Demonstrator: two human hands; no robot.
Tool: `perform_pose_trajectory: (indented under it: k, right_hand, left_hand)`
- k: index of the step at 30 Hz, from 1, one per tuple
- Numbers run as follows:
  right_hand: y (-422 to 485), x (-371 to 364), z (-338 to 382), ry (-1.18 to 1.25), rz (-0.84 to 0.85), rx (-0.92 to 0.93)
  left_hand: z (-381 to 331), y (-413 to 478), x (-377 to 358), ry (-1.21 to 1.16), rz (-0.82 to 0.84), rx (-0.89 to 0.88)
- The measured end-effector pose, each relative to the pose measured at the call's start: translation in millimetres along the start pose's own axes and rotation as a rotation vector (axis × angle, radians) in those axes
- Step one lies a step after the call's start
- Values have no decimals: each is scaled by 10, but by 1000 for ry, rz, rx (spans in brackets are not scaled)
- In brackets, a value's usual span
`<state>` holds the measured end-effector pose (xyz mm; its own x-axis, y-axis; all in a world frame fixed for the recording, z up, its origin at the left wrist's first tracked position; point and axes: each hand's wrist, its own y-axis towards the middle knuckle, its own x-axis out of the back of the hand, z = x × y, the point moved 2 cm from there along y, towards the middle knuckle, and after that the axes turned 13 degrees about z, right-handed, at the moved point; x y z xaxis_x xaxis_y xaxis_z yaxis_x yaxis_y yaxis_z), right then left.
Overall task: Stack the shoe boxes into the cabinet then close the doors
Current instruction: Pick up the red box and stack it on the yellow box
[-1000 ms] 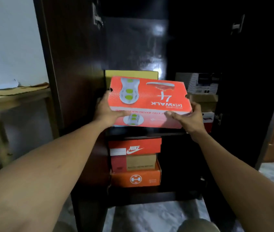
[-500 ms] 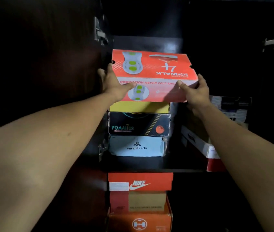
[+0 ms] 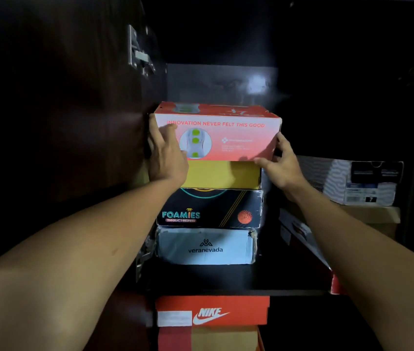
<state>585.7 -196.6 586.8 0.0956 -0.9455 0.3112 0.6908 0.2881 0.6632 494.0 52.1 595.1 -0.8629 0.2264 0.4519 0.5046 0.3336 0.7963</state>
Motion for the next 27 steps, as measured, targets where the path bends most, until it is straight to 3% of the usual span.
perform_pose_trajectory:
  k: [9, 18, 27]
  right_hand:
    - [401, -202, -247, -206, 120, -155]
    - [410, -176, -177, -285, 233, -190]
    - [-133, 58, 204, -97, 85, -202]
  left_hand:
    - [339, 52, -445, 119, 382, 36]
    - [268, 103, -497, 196, 339, 74]
    - [-14, -93, -126, 88, 429, 1]
